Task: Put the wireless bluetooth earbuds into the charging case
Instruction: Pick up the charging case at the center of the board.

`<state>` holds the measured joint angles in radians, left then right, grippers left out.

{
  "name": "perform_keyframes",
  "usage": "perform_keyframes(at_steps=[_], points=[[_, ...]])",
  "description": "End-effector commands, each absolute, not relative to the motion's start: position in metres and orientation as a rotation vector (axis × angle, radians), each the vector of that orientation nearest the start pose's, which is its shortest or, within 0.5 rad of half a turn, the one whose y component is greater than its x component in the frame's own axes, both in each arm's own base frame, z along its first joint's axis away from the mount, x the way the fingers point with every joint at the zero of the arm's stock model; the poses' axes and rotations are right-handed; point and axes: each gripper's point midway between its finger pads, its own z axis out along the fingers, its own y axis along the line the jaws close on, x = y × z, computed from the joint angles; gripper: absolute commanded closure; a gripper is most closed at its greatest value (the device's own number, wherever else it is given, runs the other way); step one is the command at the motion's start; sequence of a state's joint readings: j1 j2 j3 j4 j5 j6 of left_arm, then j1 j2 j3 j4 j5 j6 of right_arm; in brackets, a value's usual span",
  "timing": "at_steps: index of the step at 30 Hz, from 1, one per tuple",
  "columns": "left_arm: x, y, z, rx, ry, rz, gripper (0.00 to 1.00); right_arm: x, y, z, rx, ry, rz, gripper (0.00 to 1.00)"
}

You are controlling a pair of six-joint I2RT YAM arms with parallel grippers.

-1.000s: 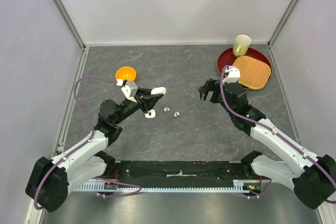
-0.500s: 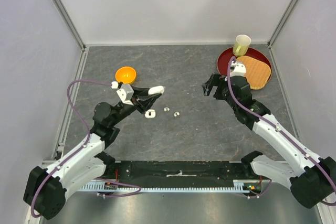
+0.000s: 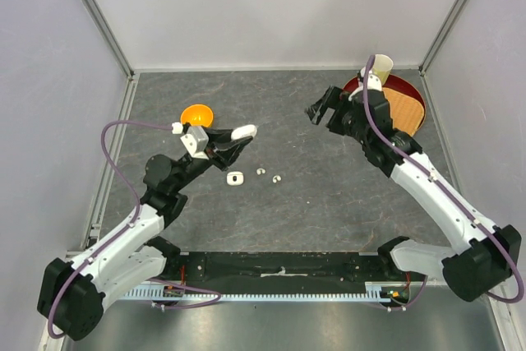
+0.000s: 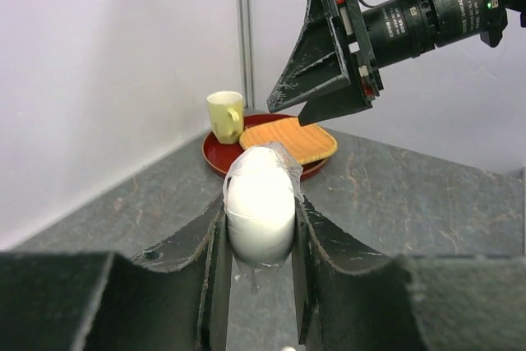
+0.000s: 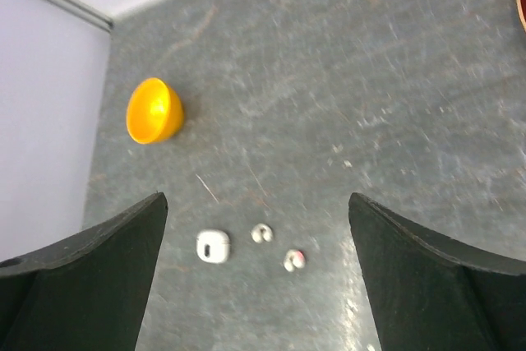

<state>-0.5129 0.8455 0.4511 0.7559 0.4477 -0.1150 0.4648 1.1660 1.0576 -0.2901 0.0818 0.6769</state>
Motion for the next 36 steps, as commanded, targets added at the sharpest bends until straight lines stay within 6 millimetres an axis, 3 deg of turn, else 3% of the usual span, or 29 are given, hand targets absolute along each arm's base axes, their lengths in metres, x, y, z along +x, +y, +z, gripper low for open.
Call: perform_keyframes(at_steps=[1, 3, 6, 7, 9, 10, 12, 14, 15, 16, 18, 20, 21, 22, 24, 25, 27, 29, 36], points=[[0.255, -0.232, 0.356, 0.646, 1.004, -0.75, 0.98, 0.362, 0.192, 0.312, 0.318, 1.922, 0.78, 0.02], [0.255, -0.24, 0.349, 0.683, 1.011, -0.78, 0.98, 0.361, 0.198, 0.304, 0.371, 1.959, 0.847, 0.02], [0.248, -0.244, 0.336, 0.725, 1.017, -0.807, 0.98, 0.343, 0.203, 0.273, 0.467, 2.025, 0.94, 0.02], [0.246, -0.244, 0.334, 0.729, 1.01, -0.81, 0.98, 0.336, 0.202, 0.244, 0.504, 2.06, 0.947, 0.02], [0.242, -0.244, 0.329, 0.74, 0.984, -0.812, 0.98, 0.323, 0.204, 0.238, 0.544, 2.022, 1.045, 0.02], [0.24, -0.244, 0.327, 0.747, 0.978, -0.812, 0.98, 0.32, 0.203, 0.223, 0.553, 2.012, 1.058, 0.02], [0.235, -0.247, 0.323, 0.785, 0.966, -0.824, 0.98, 0.317, 0.203, 0.225, 0.589, 1.993, 1.101, 0.02], [0.23, -0.249, 0.312, 0.797, 0.976, -0.856, 0.98, 0.316, 0.213, 0.238, 0.558, 1.957, 1.193, 0.02], [0.226, -0.248, 0.316, 0.795, 0.942, -0.863, 0.98, 0.315, 0.218, 0.24, 0.542, 1.959, 1.233, 0.02], [0.225, -0.249, 0.302, 0.791, 0.973, -0.887, 0.98, 0.312, 0.227, 0.25, 0.506, 1.936, 1.315, 0.02], [0.221, -0.248, 0.301, 0.784, 0.946, -0.9, 0.98, 0.308, 0.234, 0.247, 0.496, 1.94, 1.381, 0.02], [0.219, -0.25, 0.294, 0.792, 0.953, -0.922, 0.98, 0.303, 0.244, 0.26, 0.506, 1.886, 1.528, 0.02], [0.216, -0.252, 0.293, 0.811, 0.946, -0.932, 0.98, 0.302, 0.246, 0.253, 0.525, 1.889, 1.568, 0.02], [0.215, -0.253, 0.293, 0.818, 0.941, -0.934, 0.98, 0.301, 0.251, 0.268, 0.479, 1.825, 1.64, 0.02], [0.212, -0.254, 0.291, 0.839, 0.929, -0.936, 0.98, 0.298, 0.261, 0.26, 0.522, 1.856, 1.743, 0.02], [0.211, -0.255, 0.29, 0.842, 0.92, -0.93, 0.98, 0.296, 0.265, 0.271, 0.486, 1.802, 1.8, 0.02], [0.213, -0.254, 0.288, 0.825, 0.927, -0.921, 0.98, 0.296, 0.275, 0.263, 0.517, 1.832, 1.872, 0.02], [0.213, -0.254, 0.287, 0.824, 0.924, -0.91, 0.98, 0.292, 0.282, 0.271, 0.506, 1.793, 1.954, 0.02], [0.223, -0.252, 0.292, 0.748, 0.936, -0.917, 0.98, 0.277, 0.311, 0.277, 0.454, 1.758, 2.077, 0.03]])
